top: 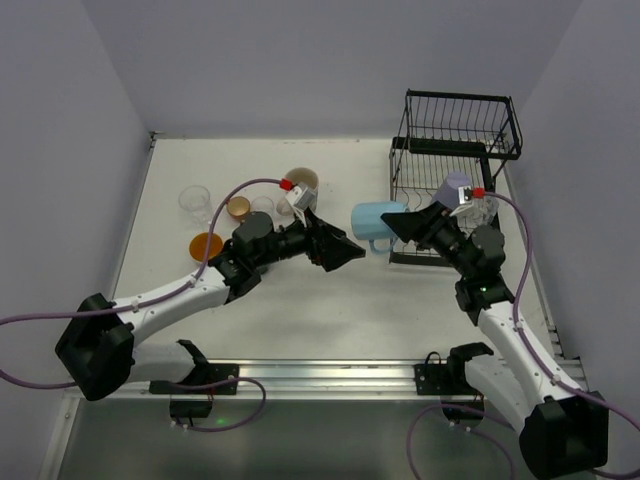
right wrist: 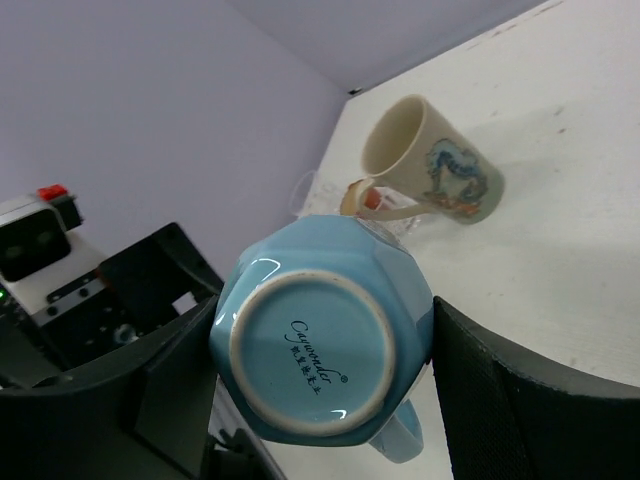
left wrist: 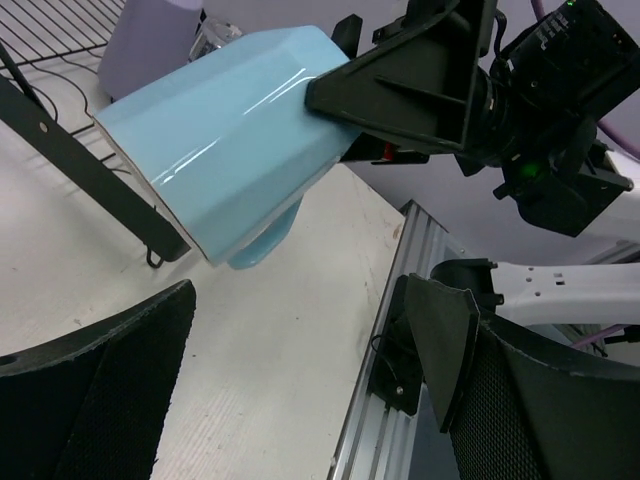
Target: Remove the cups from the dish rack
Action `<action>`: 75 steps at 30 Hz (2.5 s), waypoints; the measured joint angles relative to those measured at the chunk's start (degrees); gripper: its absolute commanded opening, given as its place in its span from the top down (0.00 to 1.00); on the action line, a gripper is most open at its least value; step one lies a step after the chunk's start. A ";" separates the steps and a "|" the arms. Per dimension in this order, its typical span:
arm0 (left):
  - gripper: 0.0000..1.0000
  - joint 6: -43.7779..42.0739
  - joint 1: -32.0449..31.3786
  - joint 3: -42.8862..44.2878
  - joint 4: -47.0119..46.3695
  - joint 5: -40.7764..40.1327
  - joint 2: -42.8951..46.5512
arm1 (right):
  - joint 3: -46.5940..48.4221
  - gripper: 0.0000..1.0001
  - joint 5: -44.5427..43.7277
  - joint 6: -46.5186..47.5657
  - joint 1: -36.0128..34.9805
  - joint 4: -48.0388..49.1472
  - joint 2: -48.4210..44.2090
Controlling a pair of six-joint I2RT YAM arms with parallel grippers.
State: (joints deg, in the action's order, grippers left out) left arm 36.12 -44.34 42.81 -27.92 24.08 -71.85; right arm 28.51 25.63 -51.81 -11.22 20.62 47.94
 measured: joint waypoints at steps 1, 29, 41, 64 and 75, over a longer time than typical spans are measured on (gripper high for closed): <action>0.06 0.33 0.02 0.02 -0.76 0.02 -0.44 | -0.55 0.75 1.22 -1.55 0.00 1.81 0.09; 1.00 -1.01 -0.07 -0.42 -2.80 -1.25 0.61 | -3.26 0.01 9.75 -15.52 -5.75 22.67 14.43; 1.00 -13.20 -0.20 7.37 33.55 -19.04 0.79 | 7.37 0.01 -9.53 9.46 -5.29 -9.88 2.27; 0.56 -17.94 0.07 20.17 48.33 -34.47 -21.20 | 23.85 0.06 -41.22 34.05 6.49 -28.68 25.55; 0.24 -18.73 0.07 20.83 49.05 -36.87 -19.17 | 32.17 0.07 -41.62 37.44 8.66 -27.32 36.37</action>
State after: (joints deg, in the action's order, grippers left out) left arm 17.39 -44.27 63.64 21.12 -12.80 -91.02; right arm 60.69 -15.99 -14.37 -2.57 -6.70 84.31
